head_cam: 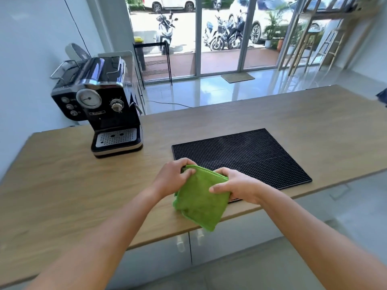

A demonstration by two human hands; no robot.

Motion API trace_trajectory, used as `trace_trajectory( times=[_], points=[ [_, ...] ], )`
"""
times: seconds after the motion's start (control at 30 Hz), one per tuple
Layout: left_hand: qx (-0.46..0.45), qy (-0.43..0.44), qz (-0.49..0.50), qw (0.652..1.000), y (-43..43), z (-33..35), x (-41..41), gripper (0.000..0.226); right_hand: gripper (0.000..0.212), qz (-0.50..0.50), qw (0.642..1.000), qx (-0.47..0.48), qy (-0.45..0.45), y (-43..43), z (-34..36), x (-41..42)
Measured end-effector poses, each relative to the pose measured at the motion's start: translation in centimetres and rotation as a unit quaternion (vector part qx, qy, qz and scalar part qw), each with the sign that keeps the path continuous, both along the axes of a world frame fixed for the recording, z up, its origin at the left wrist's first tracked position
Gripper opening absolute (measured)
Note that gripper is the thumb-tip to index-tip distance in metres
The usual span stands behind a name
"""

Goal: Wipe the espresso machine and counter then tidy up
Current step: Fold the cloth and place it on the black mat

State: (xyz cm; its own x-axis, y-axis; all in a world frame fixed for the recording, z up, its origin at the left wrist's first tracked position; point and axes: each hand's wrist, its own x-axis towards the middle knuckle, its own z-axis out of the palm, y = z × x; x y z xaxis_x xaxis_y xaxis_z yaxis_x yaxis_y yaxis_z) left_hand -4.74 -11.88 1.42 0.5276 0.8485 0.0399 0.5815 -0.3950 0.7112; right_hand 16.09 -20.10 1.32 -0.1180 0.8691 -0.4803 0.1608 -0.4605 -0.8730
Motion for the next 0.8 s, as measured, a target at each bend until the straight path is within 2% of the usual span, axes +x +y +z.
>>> trace_trajectory(
  times=[0.1, 0.13, 0.2, 0.27, 0.33, 0.43, 0.53, 0.6, 0.7, 0.8],
  points=[
    [-0.018, -0.055, 0.028, 0.998, 0.1, 0.3, 0.8, 0.013, 0.022, -0.025, 0.997, 0.054, -0.050, 0.1, 0.9, 2.1],
    [-0.065, -0.091, 0.029, 0.993, 0.2, 0.5, 0.8, 0.016, 0.020, -0.026, 0.997, 0.059, -0.043, 0.1, 1.3, 3.0],
    [-0.235, -0.158, -0.016, 0.959, 0.4, 1.1, 0.6, 0.030, 0.023, -0.013, 0.998, 0.054, -0.027, 0.5, 2.1, 4.7],
    [-0.376, -0.164, -0.091, 0.907, 0.8, 1.3, 0.2, 0.046, 0.025, 0.021, 0.999, 0.037, -0.029, 1.1, 2.6, 6.0],
    [-0.437, -0.149, -0.126, 0.878, 1.3, 0.9, -0.1, 0.053, 0.024, 0.050, 0.998, 0.013, -0.041, 2.4, 2.4, 6.6],
    [-0.434, -0.135, -0.034, 0.890, 2.5, -1.1, 0.4, 0.048, 0.022, 0.047, 0.995, 0.007, -0.083, 5.1, 0.5, 6.6],
    [-0.357, -0.047, 0.092, 0.929, 3.8, -3.7, 1.5, 0.024, 0.020, -0.001, 0.988, 0.027, -0.154, 7.9, -2.7, 6.1],
    [-0.315, -0.004, 0.142, 0.938, 4.5, -5.1, 2.3, 0.013, 0.016, -0.031, 0.981, 0.039, -0.189, 9.5, -4.6, 5.6],
    [-0.274, 0.010, 0.205, 0.939, 5.3, -6.2, 2.9, 0.019, 0.012, -0.069, 0.964, 0.069, -0.247, 11.3, -6.2, 4.7],
    [-0.205, 0.064, 0.241, 0.946, 6.5, -6.4, 3.0, 0.023, 0.014, -0.078, 0.945, 0.097, -0.303, 12.3, -6.7, 4.4]
  ],
)
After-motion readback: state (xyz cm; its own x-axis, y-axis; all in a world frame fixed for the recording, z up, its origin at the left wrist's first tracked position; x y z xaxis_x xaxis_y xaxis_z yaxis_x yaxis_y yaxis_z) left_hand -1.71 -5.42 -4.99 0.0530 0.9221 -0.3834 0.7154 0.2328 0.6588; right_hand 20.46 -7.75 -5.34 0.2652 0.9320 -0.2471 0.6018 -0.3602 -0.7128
